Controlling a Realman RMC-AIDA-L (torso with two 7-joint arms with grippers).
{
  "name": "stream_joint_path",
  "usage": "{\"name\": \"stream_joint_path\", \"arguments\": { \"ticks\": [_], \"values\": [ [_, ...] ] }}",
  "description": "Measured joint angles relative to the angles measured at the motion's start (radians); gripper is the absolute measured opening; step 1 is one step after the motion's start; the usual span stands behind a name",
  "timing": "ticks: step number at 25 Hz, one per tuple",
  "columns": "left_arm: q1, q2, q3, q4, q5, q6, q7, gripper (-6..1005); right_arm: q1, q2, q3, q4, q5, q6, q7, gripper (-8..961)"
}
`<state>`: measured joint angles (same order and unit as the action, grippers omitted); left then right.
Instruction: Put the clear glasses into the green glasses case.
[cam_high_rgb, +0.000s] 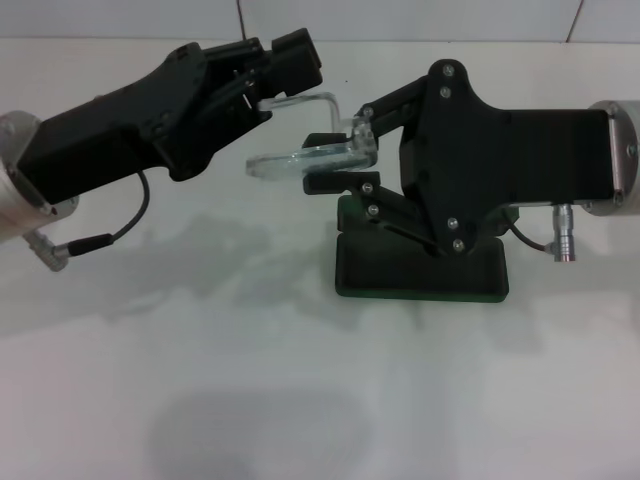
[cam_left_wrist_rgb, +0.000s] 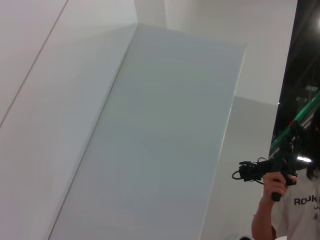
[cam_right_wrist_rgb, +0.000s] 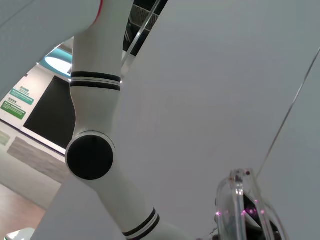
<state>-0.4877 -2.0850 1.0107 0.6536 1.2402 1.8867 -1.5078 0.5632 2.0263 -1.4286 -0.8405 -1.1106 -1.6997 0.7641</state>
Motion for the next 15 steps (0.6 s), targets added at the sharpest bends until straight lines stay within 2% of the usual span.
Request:
{"name": "stream_joint_path", "arguments": {
  "ticks": [15],
  "values": [
    [0.001,-0.001,0.009,0.0,0.0,0.036,0.011,131,0.023,0.0,-0.003,0.025,0.0,0.02,-0.003,115]
  ]
}}
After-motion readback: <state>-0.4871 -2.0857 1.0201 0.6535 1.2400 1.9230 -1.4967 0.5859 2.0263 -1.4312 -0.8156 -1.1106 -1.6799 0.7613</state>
